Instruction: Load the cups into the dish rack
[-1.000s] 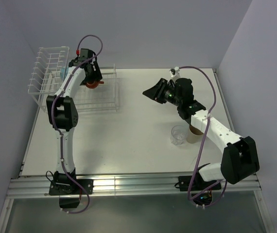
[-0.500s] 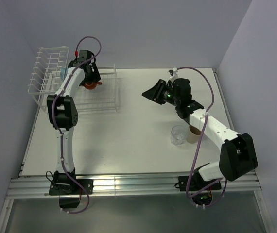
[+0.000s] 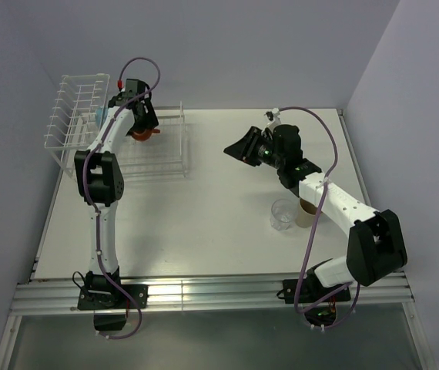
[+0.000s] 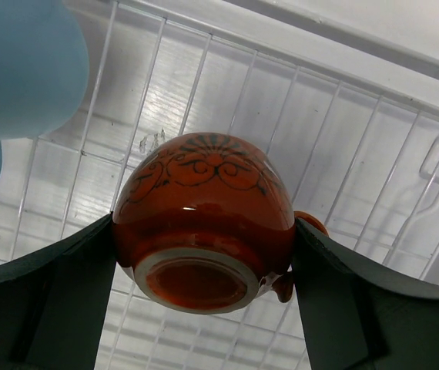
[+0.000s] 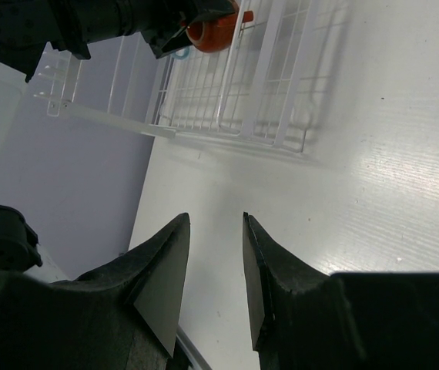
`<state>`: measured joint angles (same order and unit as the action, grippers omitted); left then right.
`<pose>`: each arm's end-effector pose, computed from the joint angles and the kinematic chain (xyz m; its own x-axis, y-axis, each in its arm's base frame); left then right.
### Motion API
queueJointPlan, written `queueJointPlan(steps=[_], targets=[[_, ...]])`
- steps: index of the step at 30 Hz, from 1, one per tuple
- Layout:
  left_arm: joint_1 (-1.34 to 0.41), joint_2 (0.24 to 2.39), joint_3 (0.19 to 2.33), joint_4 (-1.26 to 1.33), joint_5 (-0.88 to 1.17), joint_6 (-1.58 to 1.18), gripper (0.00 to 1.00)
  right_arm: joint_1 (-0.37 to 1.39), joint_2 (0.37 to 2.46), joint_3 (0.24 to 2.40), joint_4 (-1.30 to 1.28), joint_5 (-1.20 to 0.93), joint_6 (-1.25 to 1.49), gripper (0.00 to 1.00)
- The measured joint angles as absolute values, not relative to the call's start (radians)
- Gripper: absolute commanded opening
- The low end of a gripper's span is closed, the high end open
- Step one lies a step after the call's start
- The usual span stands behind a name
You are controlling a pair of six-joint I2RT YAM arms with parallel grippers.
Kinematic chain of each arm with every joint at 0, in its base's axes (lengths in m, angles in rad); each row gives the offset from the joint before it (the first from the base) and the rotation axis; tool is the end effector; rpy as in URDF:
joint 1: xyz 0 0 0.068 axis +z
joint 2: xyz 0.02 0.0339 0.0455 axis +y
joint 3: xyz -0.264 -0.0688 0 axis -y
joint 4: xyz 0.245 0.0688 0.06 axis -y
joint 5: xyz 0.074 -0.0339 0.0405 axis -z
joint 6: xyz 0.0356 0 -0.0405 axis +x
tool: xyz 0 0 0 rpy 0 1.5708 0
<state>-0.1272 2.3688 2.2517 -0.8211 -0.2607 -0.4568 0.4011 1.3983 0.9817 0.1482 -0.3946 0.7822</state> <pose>0.5204 -0.0573 0.2414 -0.7053 -0.3394 -0.6223 -0.3785 0.9226 -0.0742 0.2948 0.1399 0.3010 -0.6678 0.4236 -0.6121 -0.3257 0.5732 0.7519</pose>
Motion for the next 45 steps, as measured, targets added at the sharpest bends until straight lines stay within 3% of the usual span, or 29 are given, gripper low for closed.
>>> queueJointPlan(steps=[5, 13, 14, 35, 45], targets=[[-0.125, 2.369, 2.241, -0.793, -0.278, -0.457, 0.78, 0.402, 1.401, 0.982, 0.149, -0.395, 0.777, 0.41], [-0.121, 2.368, 2.214, -0.733, -0.306, -0.457, 0.87, 0.402, 1.411, 0.982, 0.149, -0.397, 0.772, 0.41], [-0.121, 2.368, 2.212, -0.725, -0.310, -0.457, 0.99, 0.402, 1.411, 0.982, 0.149, -0.397, 0.772, 0.41], [-0.124, 2.367, 2.123, -0.715, -0.313, -0.460, 0.99, 0.402, 1.411, 0.982, 0.148, -0.398, 0.765, 0.41], [-0.163, 2.251, 2.082, -0.702, -0.350, -0.458, 0.99, 0.406, 1.411, 0.982, 0.146, -0.396, 0.760, 0.41]])
